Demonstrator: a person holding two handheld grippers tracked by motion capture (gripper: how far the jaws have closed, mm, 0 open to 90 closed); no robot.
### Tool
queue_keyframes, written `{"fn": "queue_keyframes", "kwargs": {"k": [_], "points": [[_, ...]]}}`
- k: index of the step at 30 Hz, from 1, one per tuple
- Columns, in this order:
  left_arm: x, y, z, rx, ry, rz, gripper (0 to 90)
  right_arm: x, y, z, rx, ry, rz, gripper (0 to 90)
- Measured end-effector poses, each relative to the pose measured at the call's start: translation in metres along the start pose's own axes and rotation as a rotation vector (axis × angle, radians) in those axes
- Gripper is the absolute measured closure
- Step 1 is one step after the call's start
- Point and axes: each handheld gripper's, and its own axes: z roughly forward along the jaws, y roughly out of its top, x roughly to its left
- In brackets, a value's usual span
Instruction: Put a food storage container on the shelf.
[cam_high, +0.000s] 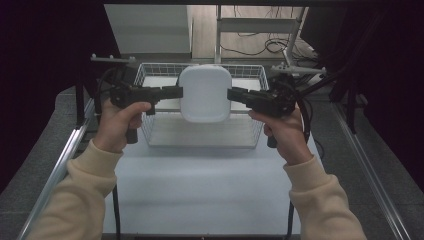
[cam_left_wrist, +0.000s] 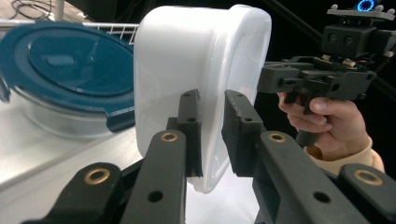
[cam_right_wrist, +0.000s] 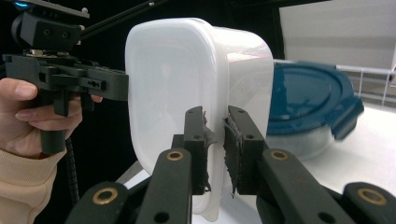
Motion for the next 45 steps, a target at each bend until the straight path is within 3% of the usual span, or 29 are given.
{"fn": "queue_keyframes", "kwargs": {"k": [10, 15, 19, 20, 22, 26, 29, 35, 37, 40, 42, 44, 45], "points": [[0.025, 0.041, 0.004, 0.006, -0.023, -0.055, 77.9, -0.017, 0.040, 0.020, 0.014, 0.003, 0.023, 78.4], [0.051, 0.055, 0.012, 0.013, -0.029, -0.125, 77.6, -0.032, 0.054, 0.037, 0.035, -0.010, 0.060, 78.3], [0.073, 0.056, 0.024, 0.049, -0.035, -0.185, 77.5, -0.047, 0.055, 0.052, 0.077, -0.027, 0.127, 78.1], [0.077, 0.056, 0.025, 0.032, -0.051, -0.206, 78.1, -0.053, 0.054, 0.056, 0.089, -0.029, 0.145, 77.6], [0.083, 0.058, 0.028, 0.031, -0.072, -0.219, 78.8, -0.060, 0.054, 0.058, 0.071, -0.012, 0.188, 77.4], [0.093, 0.063, 0.036, 0.025, -0.053, -0.254, 77.9, -0.071, 0.058, 0.065, 0.066, -0.018, 0.243, 75.3], [0.104, 0.066, 0.042, 0.013, -0.039, -0.303, 76.6, -0.077, 0.062, 0.073, 0.067, -0.033, 0.277, 73.5], [0.119, 0.067, 0.055, 0.009, -0.022, -0.367, 72.5, -0.092, 0.064, 0.087, 0.062, -0.069, 0.388, 72.3], [0.121, 0.065, 0.058, 0.020, -0.005, -0.371, 68.6, -0.096, 0.062, 0.091, 0.068, -0.082, 0.406, 71.3], [0.124, 0.063, 0.059, 0.010, -0.021, -0.375, 65.6, -0.100, 0.058, 0.092, 0.055, -0.060, 0.425, 70.1], [0.123, 0.062, 0.059, -0.003, -0.022, -0.376, 56.3, -0.100, 0.056, 0.091, 0.048, -0.047, 0.412, 64.1], [0.115, 0.062, 0.055, -0.054, 0.045, -0.345, 47.2, -0.097, 0.055, 0.088, 0.012, -0.038, 0.399, 51.2], [0.108, 0.062, 0.048, -0.074, 0.086, -0.291, 44.7, -0.095, 0.055, 0.085, -0.005, -0.040, 0.391, 49.2]]}}
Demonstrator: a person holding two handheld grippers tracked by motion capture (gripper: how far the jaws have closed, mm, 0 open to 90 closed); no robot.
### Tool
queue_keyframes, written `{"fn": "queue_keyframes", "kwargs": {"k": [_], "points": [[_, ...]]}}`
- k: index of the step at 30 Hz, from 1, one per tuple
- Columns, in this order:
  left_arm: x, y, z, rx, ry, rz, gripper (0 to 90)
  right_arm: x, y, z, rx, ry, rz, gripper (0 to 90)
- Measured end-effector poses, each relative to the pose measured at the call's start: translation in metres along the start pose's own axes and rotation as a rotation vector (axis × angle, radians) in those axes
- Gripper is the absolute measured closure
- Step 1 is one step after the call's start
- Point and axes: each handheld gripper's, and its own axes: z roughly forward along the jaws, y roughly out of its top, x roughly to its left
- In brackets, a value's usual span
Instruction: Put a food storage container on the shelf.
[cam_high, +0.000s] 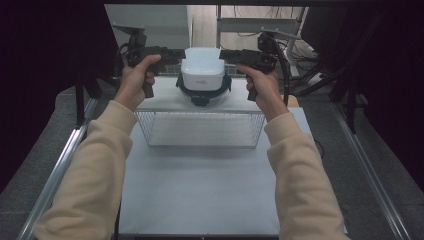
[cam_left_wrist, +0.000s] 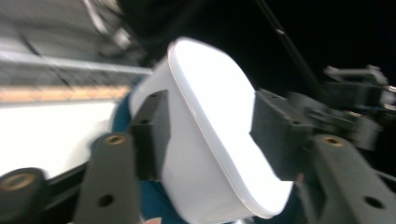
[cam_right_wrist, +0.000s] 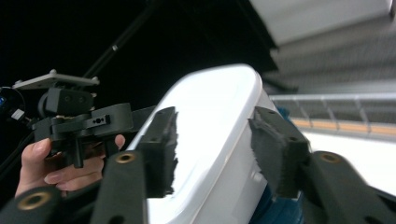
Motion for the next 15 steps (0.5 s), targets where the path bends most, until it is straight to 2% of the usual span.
{"fn": "queue_keyframes", "kwargs": {"k": [1, 3, 4, 6, 7, 9, 11, 15], "points": [[-0.004, -0.001, -0.004, -0.014, 0.010, 0.028, 40.6, 0.004, -0.002, -0.008, -0.030, 0.000, -0.042, 45.9], [-0.013, -0.007, -0.016, -0.027, 0.015, 0.085, 37.9, 0.010, -0.007, -0.019, -0.056, -0.013, -0.117, 42.1], [-0.018, -0.013, -0.023, -0.027, 0.016, 0.121, 37.2, 0.013, -0.010, -0.027, -0.060, -0.006, -0.152, 40.7], [-0.024, -0.024, -0.034, -0.025, 0.017, 0.161, 35.2, 0.016, -0.021, -0.045, -0.068, 0.000, -0.241, 38.2], [-0.026, -0.032, -0.040, -0.022, 0.022, 0.187, 34.5, 0.017, -0.025, -0.051, -0.070, 0.005, -0.269, 36.9], [-0.030, -0.051, -0.052, -0.044, 0.038, 0.230, 33.8, 0.017, -0.040, -0.068, -0.062, 0.008, -0.340, 34.4], [-0.032, -0.072, -0.063, -0.044, 0.039, 0.266, 33.4, 0.016, -0.055, -0.082, -0.061, -0.013, -0.379, 32.7], [-0.033, -0.116, -0.079, -0.038, 0.072, 0.325, 32.5, 0.009, -0.088, -0.105, -0.043, -0.038, -0.426, 31.1]]}}
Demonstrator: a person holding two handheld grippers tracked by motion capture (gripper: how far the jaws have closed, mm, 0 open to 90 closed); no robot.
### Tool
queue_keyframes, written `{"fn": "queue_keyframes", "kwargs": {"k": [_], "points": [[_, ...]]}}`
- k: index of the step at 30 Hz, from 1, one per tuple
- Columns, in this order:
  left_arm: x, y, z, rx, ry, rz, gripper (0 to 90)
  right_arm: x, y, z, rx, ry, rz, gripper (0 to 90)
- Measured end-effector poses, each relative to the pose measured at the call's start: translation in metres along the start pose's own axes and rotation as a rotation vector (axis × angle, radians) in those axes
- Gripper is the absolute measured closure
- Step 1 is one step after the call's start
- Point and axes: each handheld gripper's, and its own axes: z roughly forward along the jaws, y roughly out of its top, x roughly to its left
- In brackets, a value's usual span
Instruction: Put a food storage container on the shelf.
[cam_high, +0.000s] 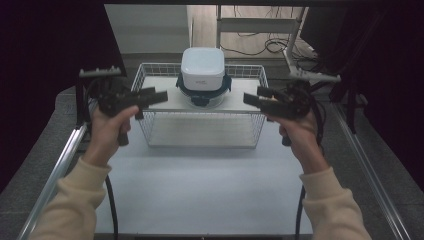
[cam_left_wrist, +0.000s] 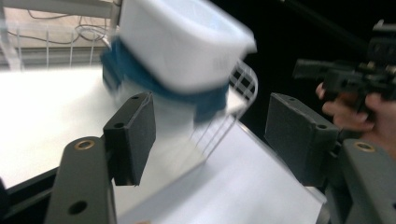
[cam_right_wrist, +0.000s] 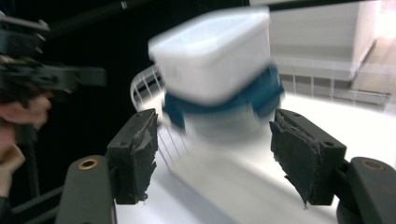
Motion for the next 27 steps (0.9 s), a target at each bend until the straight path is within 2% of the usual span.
{"fn": "queue_keyframes", "kwargs": {"k": [2, 3, 5, 9, 12, 14, 16, 20, 22, 25, 27], "points": [[-0.007, -0.026, -0.006, 0.026, 0.012, 0.043, 30.9, 0.003, -0.019, -0.011, 0.023, -0.029, -0.034, 30.4], [-0.008, -0.037, -0.008, 0.036, 0.010, 0.046, 30.5, 0.005, -0.029, -0.016, 0.031, -0.044, -0.047, 30.1], [-0.009, -0.060, -0.009, 0.060, -0.006, 0.043, 29.6, 0.006, -0.050, -0.025, 0.034, -0.060, -0.056, 30.1], [-0.007, -0.098, -0.008, 0.100, -0.004, 0.027, 28.2, 0.006, -0.088, -0.035, 0.058, -0.063, -0.052, 29.9], [-0.002, -0.120, -0.008, 0.120, 0.038, 0.037, 27.7, 0.005, -0.114, -0.036, 0.089, -0.070, -0.046, 29.8], [0.004, -0.136, -0.007, 0.138, 0.055, 0.015, 27.7, 0.004, -0.130, -0.036, 0.116, -0.067, -0.035, 29.6], [0.009, -0.145, -0.003, 0.166, 0.062, -0.002, 27.8, 0.003, -0.143, -0.036, 0.137, -0.068, -0.028, 29.5], [0.014, -0.158, 0.006, 0.216, 0.078, -0.009, 27.7, 0.000, -0.164, -0.033, 0.179, -0.074, -0.027, 29.1], [0.013, -0.159, 0.007, 0.214, 0.084, -0.009, 27.7, -0.002, -0.167, -0.032, 0.205, -0.084, -0.029, 28.0], [0.011, -0.158, 0.007, 0.207, 0.080, -0.002, 27.5, -0.002, -0.167, -0.035, 0.187, -0.083, -0.019, 28.0], [0.011, -0.158, 0.007, 0.208, 0.080, -0.002, 27.2, -0.001, -0.166, -0.035, 0.179, -0.084, -0.030, 28.2]]}}
